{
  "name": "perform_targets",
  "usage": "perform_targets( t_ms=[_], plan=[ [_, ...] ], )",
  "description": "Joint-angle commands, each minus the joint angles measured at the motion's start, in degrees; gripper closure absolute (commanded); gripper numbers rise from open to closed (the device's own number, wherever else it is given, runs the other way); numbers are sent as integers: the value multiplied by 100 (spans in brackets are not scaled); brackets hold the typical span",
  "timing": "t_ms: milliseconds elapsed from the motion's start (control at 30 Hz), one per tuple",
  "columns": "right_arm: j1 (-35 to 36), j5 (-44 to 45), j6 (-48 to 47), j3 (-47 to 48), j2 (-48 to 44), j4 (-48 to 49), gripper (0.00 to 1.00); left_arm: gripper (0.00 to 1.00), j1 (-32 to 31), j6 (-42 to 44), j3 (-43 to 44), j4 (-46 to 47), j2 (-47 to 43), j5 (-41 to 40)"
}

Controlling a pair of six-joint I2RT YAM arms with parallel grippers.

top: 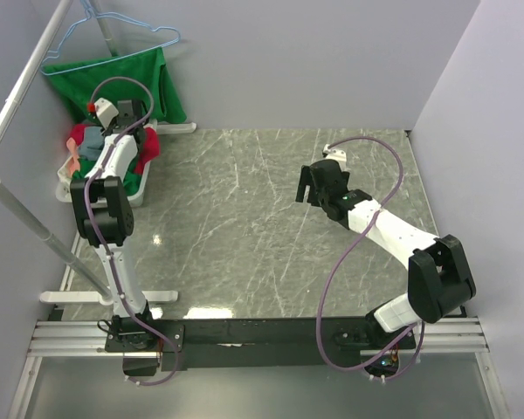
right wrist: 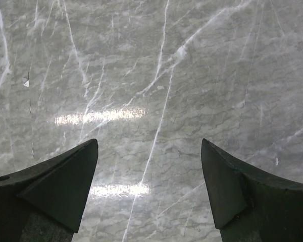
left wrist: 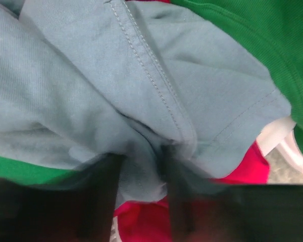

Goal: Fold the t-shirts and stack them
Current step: Grab the tshirt from the pile

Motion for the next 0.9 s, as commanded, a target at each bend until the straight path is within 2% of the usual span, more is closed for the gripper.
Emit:
perform_targets(
  t_ms=[0,67,200,333,700,867],
  plan=[
    [29,139,25,264,4,25,12,85,10,32,136,-30,-57,172],
    [29,121,34,238,-22,25,12,99,19,-47,136,-144,-110,163],
    [29,139,78,185,-119,34,12,99,-43,-47,-153,-118,-539,268],
    [20,191,166,133,-286,34,12,99,-367,75,-531,-31,-1146,129],
    [-339,526,288,299,-1200,-378,12,99,-2414,5,-769,-549,-2816,-1172],
    [-1007,254,411,212,-1814,-563,11,99,-3724,839,-418,-303,-3221,-2225]
  ],
)
